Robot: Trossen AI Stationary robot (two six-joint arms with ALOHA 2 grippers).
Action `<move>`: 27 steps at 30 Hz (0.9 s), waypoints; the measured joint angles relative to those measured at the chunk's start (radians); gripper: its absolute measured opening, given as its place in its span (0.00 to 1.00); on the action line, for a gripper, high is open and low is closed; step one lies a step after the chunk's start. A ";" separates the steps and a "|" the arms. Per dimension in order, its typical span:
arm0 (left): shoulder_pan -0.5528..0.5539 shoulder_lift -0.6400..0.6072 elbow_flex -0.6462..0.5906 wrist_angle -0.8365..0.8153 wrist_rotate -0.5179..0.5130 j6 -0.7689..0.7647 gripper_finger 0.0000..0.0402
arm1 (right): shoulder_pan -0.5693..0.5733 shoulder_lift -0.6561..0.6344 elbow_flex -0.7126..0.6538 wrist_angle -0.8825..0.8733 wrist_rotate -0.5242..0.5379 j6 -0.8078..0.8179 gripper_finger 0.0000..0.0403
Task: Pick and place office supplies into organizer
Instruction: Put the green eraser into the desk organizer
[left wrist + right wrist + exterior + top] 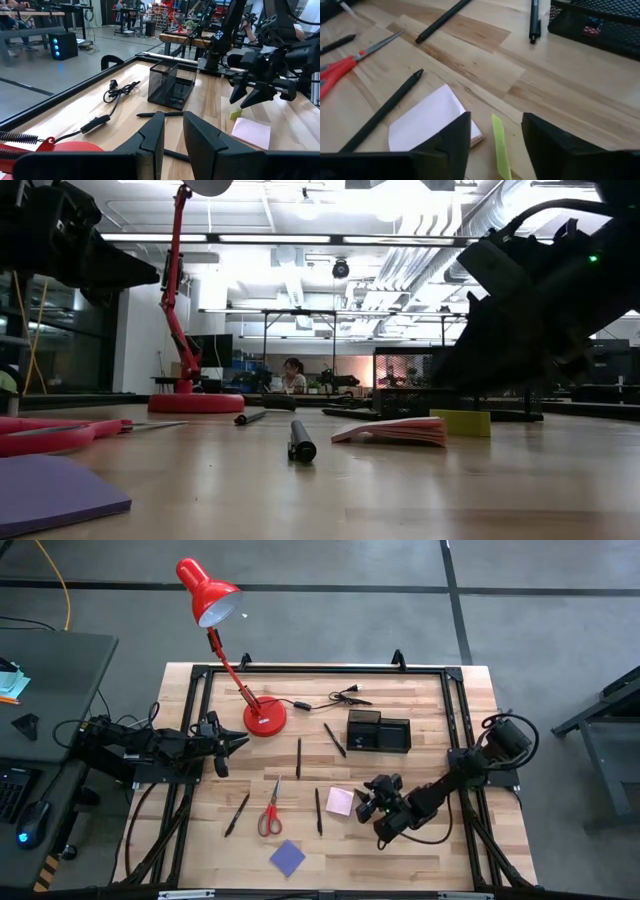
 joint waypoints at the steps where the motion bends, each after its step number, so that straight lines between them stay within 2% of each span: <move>1: 0.000 0.000 0.000 0.000 0.000 0.000 0.15 | 0.000 0.000 0.000 0.000 -0.007 -0.009 0.45; 7: 0.000 0.000 0.000 0.000 0.000 0.000 0.15 | 0.000 0.008 0.001 0.018 0.003 -0.053 0.52; 15: 0.000 0.000 0.000 0.000 0.000 0.000 0.16 | -0.001 0.031 0.002 0.037 -0.024 -0.100 0.48; 27: 0.000 0.000 0.000 0.000 0.000 0.000 0.15 | -0.007 0.091 0.001 0.053 -0.060 -0.069 0.47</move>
